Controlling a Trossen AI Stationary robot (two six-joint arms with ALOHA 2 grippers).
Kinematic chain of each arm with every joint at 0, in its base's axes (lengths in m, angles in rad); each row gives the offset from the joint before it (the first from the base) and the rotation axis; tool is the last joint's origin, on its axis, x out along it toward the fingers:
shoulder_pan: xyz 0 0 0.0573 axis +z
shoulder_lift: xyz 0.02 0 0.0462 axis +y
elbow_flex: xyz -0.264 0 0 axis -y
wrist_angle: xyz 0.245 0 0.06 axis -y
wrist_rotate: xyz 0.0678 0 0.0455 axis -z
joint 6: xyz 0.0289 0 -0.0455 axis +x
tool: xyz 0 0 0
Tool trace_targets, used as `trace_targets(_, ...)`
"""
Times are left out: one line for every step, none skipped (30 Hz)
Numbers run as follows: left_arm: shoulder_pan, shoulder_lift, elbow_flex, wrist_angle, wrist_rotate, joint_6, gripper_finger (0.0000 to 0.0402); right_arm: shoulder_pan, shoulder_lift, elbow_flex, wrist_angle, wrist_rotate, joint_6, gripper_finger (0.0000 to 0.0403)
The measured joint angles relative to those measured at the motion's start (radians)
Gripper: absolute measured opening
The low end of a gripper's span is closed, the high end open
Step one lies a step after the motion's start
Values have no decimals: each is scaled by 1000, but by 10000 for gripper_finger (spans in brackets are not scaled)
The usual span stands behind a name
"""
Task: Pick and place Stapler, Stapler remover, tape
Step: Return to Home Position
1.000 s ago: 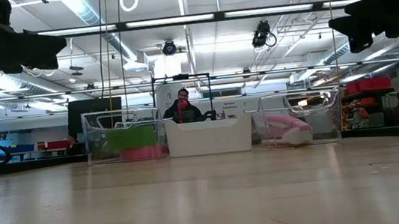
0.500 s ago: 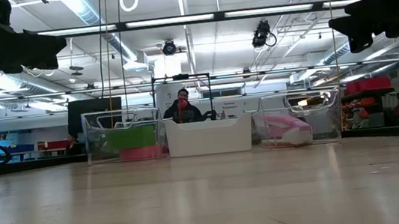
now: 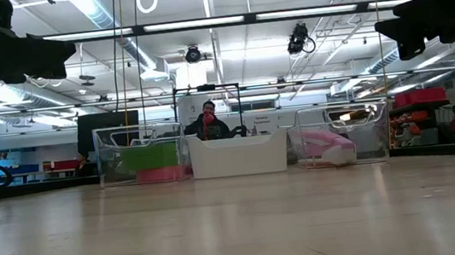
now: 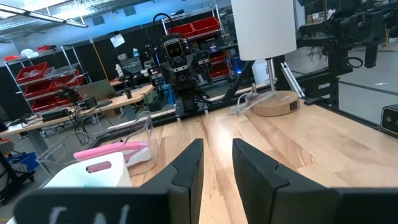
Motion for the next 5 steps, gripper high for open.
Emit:
trace_targets(0, 0, 0, 0, 0, 0, 89, 0, 0, 0, 0, 0, 0, 192)
trace_targets(0, 0, 0, 0, 0, 0, 89, 0, 0, 0, 0, 0, 0, 192)
trace_targets(0, 0, 0, 0, 0, 0, 89, 0, 0, 0, 0, 0, 0, 192)
trace_targets(0, 0, 0, 0, 0, 0, 89, 0, 0, 0, 0, 0, 0, 192)
trace_targets(0, 0, 0, 0, 0, 0, 89, 0, 0, 0, 0, 0, 0, 192)
